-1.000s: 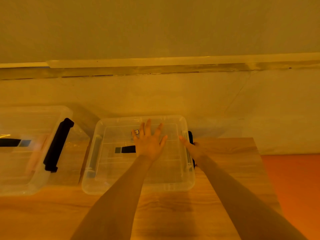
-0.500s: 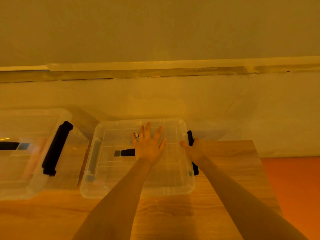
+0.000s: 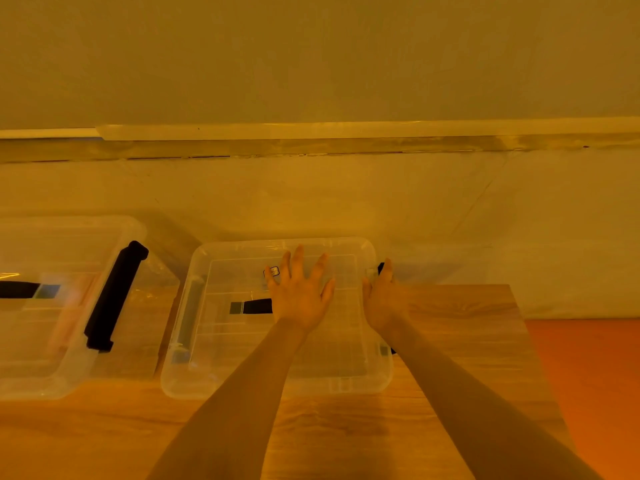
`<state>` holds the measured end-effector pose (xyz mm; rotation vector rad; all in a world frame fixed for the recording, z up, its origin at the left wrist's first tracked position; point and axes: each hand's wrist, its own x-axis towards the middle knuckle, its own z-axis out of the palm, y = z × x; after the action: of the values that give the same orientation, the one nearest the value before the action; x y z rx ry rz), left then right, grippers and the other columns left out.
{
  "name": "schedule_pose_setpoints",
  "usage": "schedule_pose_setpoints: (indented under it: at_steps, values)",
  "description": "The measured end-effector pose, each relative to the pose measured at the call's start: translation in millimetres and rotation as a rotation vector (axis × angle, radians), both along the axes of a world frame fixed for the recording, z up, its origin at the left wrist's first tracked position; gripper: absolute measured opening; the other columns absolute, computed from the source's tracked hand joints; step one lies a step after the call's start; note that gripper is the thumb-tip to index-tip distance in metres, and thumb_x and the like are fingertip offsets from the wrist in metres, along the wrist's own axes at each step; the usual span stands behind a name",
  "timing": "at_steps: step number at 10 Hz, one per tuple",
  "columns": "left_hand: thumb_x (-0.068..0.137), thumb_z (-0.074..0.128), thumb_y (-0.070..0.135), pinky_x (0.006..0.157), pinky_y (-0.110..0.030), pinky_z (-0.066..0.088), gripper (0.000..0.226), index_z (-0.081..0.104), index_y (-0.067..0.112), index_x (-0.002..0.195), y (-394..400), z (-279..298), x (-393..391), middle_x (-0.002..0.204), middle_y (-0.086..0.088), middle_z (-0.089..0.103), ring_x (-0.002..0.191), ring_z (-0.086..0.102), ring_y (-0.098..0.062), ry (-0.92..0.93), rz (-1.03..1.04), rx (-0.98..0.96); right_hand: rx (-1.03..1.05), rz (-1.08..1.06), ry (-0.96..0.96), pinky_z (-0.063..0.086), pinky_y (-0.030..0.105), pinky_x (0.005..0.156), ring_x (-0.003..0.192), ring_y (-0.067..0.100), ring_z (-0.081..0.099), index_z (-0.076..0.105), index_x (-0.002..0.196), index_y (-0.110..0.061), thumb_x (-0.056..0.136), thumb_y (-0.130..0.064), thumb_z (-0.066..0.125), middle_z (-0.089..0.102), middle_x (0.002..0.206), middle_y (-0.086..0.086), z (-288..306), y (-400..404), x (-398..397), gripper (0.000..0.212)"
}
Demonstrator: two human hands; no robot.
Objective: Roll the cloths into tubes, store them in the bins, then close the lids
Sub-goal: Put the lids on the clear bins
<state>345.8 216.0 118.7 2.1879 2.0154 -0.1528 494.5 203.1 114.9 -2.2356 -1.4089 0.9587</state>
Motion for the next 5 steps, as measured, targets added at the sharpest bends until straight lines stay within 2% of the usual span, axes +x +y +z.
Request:
schedule_pose_setpoints:
  at_steps: [2,4,5]
  values:
    - [0.095,0.012,0.062,0.112,-0.063,0.001,0.060,-0.005,0.043,0.149,1,-1,0,0.160,-0.007,-0.010,0.147,-0.005,-0.032,0.007,-0.002,-0.006,-0.012,0.019,-0.049,0.041,0.046,0.100,0.129,0.036,0.043,0.005,0.153,-0.013,0.104,-0.028,0.032,0.031,0.150,0.016,1,1,-3,0.059]
    - [0.095,0.011,0.063,0.112,-0.063,0.000,0.060,-0.006,0.043,0.149,1,0,0,0.160,-0.007,-0.012,0.147,-0.007,-0.032,0.003,-0.005,-0.005,-0.040,0.048,-0.099,0.041,0.045,0.101,0.132,0.036,0.040,-0.001,0.154,-0.012,0.105,-0.023,0.029,0.026,0.153,0.017,7,-1,-7,0.059]
    - [0.095,0.012,0.062,0.112,-0.063,0.000,0.059,-0.006,0.043,0.149,1,1,0,0.160,-0.007,-0.012,0.147,-0.008,-0.032,0.005,-0.001,-0.008,-0.043,0.089,-0.188,0.042,0.039,0.098,0.130,0.034,0.043,-0.004,0.153,-0.008,0.104,-0.017,0.031,0.026,0.153,0.018,10,-3,-10,0.061]
